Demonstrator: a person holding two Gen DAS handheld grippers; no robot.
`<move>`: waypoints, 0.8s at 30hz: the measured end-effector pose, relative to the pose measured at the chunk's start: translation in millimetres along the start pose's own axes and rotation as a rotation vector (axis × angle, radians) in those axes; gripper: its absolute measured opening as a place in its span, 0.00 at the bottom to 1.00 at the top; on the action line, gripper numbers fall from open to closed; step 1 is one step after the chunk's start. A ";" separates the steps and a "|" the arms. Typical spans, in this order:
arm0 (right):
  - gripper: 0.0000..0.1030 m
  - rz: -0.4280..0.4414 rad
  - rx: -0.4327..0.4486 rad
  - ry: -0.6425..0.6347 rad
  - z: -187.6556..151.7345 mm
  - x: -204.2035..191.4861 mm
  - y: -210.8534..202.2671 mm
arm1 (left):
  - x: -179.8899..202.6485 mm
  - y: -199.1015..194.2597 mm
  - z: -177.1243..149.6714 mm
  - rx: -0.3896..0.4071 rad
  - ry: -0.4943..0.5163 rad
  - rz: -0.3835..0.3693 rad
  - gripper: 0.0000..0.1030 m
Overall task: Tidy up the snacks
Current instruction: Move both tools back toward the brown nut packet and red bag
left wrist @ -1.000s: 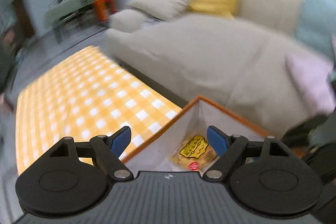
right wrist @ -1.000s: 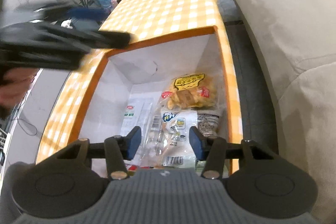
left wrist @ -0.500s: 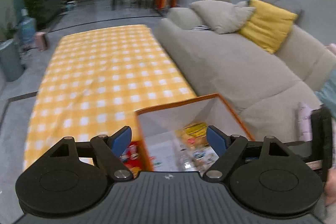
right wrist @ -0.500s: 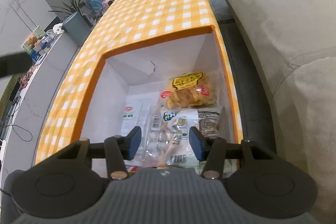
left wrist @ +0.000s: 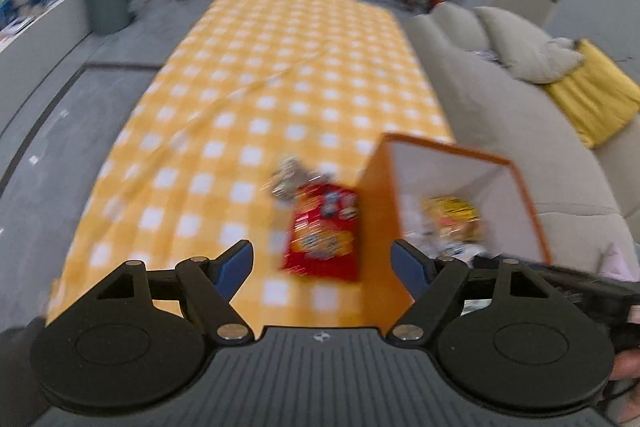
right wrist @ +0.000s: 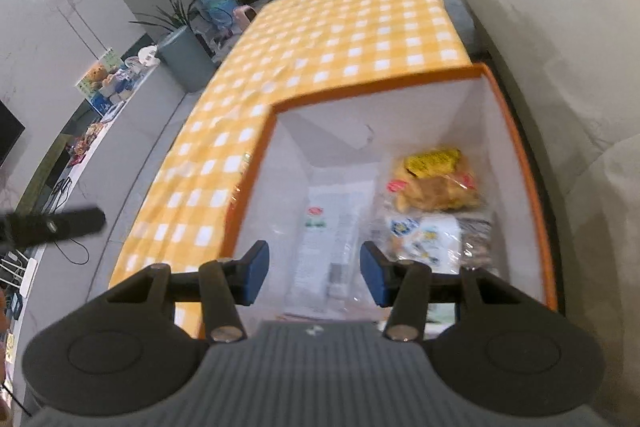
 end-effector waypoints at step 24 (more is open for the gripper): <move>0.79 0.009 -0.168 -0.622 67.0 -170.3 128.9 | -107.3 64.8 -34.8 -0.162 -0.176 0.040 0.87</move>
Point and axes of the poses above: each gripper's, at about its wrist camera, not at the fingertips, and y roughly the way its jaws point, x to its right, z to its top, the point moved 6 cm from there along y, roughly the way its jaws point, and after that the axes turned 6 degrees about -z, right-handed, at the moved point
